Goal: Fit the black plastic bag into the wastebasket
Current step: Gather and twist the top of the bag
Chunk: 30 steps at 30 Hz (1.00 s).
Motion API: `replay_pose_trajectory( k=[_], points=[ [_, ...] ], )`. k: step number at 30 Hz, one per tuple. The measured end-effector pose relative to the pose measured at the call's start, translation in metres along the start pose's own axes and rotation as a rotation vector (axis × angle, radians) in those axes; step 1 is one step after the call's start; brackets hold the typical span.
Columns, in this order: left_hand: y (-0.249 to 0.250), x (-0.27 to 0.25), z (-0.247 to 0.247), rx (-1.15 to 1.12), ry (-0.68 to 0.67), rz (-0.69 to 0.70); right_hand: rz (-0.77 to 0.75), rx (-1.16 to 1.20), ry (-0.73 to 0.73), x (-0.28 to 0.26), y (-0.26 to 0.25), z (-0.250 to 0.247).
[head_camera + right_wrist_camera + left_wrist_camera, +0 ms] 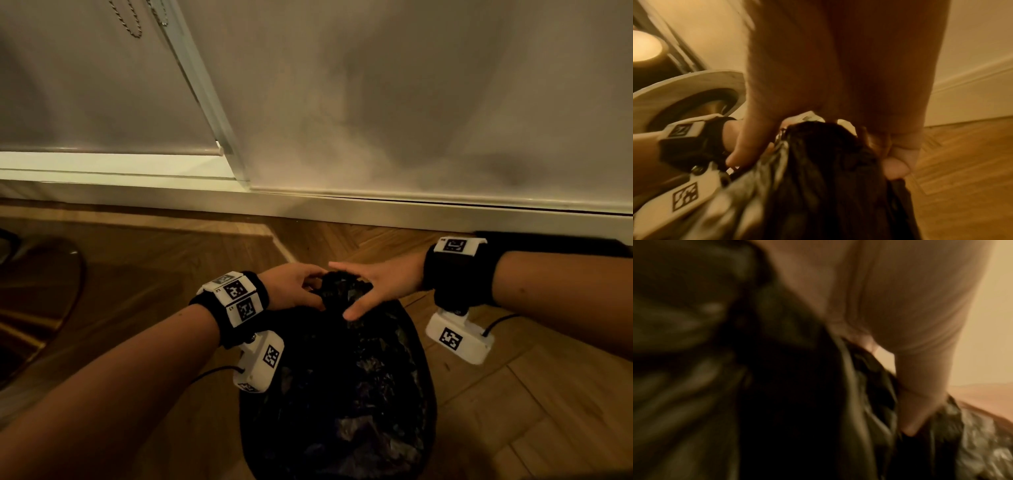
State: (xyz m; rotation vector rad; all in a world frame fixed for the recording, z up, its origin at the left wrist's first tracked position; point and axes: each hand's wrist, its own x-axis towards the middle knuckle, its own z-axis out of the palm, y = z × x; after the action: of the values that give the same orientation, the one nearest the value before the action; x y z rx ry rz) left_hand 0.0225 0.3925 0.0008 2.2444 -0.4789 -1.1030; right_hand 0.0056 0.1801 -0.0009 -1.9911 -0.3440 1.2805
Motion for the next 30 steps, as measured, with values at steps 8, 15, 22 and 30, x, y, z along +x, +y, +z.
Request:
replay_pose_trajectory(
  k=[8, 15, 22, 30],
  points=[
    [-0.002, -0.004, 0.012, 0.06, 0.145, 0.179, 0.083, 0.28, -0.058, 0.006, -0.004, -0.005],
    [-0.004, -0.002, 0.013, 0.026, 0.1, 0.232, 0.171, 0.463, 0.022, 0.015, -0.003, -0.003],
    [0.001, -0.006, 0.015, 0.082, 0.065, 0.225, 0.224, 0.364, -0.006, 0.01, -0.006, -0.007],
    [0.002, -0.008, 0.016, 0.131, 0.11, 0.108, 0.059, 0.067, 0.096, -0.001, -0.007, -0.013]
  ],
)
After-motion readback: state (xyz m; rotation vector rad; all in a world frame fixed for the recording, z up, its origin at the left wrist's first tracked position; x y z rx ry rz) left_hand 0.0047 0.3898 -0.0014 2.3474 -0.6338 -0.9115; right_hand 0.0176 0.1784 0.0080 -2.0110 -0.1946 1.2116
